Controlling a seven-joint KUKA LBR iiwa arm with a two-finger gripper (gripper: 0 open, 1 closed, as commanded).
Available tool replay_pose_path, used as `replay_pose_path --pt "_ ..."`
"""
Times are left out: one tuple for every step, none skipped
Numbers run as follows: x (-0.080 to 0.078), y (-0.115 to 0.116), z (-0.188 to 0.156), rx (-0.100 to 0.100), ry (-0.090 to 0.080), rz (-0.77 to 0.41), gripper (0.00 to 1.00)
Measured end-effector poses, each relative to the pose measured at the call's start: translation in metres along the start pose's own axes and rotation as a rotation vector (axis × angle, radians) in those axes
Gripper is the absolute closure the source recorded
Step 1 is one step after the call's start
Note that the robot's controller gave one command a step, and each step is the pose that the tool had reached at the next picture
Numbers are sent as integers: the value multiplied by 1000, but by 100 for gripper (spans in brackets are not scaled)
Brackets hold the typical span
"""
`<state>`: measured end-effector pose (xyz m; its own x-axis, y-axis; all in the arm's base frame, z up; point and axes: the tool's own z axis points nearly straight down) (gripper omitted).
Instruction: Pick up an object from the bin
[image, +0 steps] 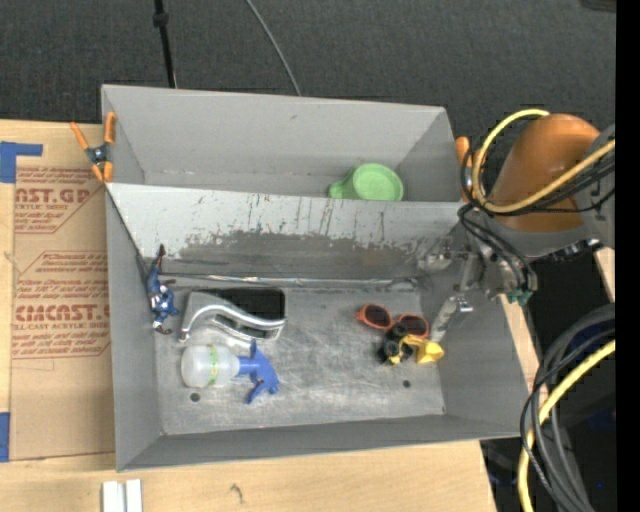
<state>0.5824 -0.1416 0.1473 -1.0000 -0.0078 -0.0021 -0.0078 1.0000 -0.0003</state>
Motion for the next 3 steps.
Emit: replay_pose_path --pt "-20 16 65 9 -19 -441 100" --pt "-13 19 74 1 -6 -442 0" --pt "-13 19 72 -1 0 -443 100"
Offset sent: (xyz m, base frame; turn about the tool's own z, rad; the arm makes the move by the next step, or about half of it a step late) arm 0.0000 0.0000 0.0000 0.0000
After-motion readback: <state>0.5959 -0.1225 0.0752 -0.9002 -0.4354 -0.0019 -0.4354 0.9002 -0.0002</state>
